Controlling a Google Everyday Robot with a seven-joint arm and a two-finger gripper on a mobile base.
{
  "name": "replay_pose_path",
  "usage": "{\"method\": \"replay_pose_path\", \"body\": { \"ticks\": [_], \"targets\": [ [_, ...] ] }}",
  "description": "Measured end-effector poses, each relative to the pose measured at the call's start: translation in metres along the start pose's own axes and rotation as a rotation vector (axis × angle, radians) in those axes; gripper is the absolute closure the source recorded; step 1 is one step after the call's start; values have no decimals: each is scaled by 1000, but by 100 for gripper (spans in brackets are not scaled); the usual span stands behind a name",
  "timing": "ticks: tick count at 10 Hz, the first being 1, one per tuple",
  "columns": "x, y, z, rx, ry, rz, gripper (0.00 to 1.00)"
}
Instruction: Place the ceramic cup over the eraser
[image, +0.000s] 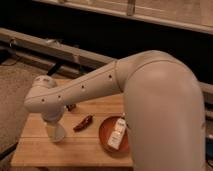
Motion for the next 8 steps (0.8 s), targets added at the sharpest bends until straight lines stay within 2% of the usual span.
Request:
{"method": "replay_pose_path", "body": {
  "ticks": [4,8],
  "targets": [
    [18,-5,17,-20,16,-153,20],
    [28,2,32,-63,27,-219,20]
  ]
}}
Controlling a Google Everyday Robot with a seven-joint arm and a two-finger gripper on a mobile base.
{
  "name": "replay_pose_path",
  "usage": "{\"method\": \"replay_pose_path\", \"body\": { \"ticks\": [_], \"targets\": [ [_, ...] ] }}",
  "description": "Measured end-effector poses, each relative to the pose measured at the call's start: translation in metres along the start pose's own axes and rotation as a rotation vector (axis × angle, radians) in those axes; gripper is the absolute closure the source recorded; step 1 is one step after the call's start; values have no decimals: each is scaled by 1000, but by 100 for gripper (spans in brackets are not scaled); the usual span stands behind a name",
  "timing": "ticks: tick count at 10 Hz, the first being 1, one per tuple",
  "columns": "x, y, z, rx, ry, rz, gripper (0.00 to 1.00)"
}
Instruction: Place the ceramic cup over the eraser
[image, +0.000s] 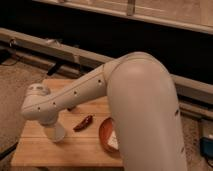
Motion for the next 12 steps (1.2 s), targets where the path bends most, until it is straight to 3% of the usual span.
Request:
{"method": "replay_pose_path", "body": {
  "ticks": [4,12],
  "targets": [
    [8,11,12,-11,14,-28,20],
    [9,11,12,-11,13,-30,20]
  ]
}}
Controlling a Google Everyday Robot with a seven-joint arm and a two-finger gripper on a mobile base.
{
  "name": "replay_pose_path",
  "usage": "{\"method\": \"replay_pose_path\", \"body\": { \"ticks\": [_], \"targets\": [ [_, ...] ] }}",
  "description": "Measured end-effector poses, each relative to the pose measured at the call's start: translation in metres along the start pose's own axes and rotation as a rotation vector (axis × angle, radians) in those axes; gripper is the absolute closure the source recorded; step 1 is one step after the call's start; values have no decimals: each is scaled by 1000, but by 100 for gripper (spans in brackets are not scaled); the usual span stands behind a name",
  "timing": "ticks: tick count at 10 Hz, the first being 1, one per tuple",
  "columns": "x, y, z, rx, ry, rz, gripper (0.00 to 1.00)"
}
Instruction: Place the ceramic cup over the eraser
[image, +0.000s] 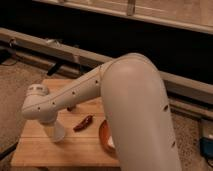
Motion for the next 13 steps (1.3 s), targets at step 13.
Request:
{"method": "replay_pose_path", "body": {
  "ticks": [13],
  "targets": [
    [18,0,20,62,25,-77,20]
  ]
}}
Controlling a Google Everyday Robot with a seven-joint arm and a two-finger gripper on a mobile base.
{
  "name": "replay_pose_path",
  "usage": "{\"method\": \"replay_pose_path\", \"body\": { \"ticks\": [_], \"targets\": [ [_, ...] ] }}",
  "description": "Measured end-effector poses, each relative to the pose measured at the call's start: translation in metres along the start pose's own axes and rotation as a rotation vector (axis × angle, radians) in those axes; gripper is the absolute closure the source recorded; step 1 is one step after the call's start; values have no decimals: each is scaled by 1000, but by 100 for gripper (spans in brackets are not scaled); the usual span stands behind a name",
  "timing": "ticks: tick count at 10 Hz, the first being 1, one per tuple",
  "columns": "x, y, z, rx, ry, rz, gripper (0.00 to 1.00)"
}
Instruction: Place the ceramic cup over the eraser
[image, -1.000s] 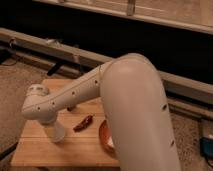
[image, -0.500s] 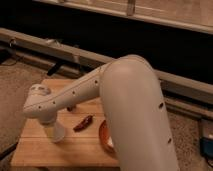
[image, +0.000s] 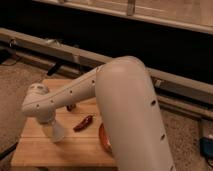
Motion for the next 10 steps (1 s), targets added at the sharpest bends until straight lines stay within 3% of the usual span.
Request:
{"method": "replay_pose_path", "body": {
  "ticks": [2,8,10],
  "targets": [
    [2,0,4,17,-14,-13,28],
    [-1,-1,7,51,-56,-3,88],
    [-4,4,-7,39,-50,15,100]
  ]
}}
